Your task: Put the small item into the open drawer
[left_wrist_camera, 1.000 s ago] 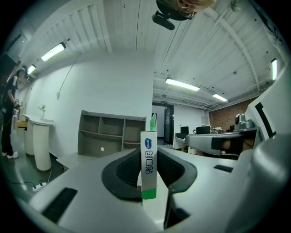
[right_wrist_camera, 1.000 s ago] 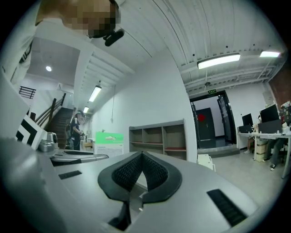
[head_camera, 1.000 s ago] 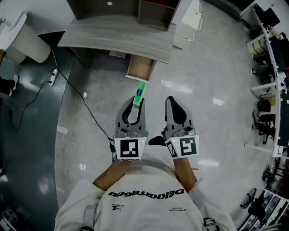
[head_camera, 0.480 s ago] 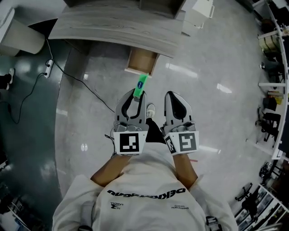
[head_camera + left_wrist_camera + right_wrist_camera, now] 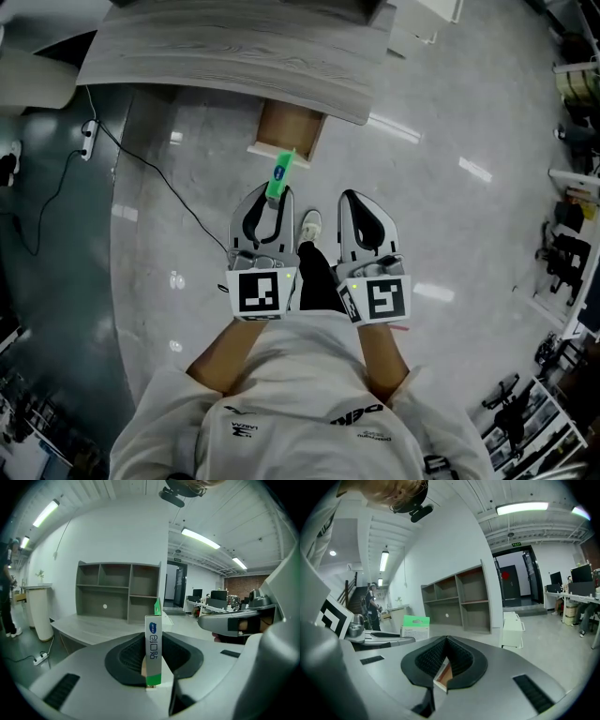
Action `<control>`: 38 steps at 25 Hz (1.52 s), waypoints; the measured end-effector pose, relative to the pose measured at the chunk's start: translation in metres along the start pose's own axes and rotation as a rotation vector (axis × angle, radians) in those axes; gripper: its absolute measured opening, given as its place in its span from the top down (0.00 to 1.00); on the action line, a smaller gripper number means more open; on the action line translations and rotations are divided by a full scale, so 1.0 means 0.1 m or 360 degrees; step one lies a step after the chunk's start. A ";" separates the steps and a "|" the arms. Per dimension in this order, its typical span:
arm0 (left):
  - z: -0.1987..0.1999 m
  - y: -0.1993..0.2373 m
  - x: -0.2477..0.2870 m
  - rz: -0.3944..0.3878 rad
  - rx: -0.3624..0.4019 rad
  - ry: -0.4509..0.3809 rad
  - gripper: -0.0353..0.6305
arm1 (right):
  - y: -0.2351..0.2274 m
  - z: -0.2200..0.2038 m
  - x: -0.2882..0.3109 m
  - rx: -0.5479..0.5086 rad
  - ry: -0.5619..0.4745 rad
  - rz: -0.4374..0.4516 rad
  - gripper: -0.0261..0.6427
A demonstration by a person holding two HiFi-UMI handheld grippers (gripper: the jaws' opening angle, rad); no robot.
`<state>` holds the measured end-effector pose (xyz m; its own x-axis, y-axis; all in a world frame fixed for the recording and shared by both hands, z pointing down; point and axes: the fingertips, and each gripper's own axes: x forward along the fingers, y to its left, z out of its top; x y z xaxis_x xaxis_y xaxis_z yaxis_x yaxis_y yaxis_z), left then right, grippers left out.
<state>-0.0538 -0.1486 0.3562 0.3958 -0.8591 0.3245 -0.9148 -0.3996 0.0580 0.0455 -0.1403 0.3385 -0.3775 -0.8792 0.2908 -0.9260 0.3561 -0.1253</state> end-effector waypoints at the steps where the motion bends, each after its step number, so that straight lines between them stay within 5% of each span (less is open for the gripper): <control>1: -0.06 0.00 0.06 0.0012 -0.0016 0.0030 0.80 | -0.04 -0.06 0.04 0.0005 0.0015 0.0003 0.92; 8: -0.43 -0.04 0.51 -0.0033 0.0053 0.0075 0.80 | -0.26 -0.40 0.37 0.0027 0.0099 0.0007 0.92; 38: -2.25 0.21 1.67 0.0061 -0.0085 0.0479 0.80 | -0.63 -1.65 0.78 0.0132 0.0295 0.0027 0.92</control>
<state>-0.0248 -0.2289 0.6240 0.3269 -0.7368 0.5918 -0.9347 -0.3444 0.0875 0.0735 -0.1793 0.5253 -0.3951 -0.7971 0.4566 -0.9186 0.3367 -0.2071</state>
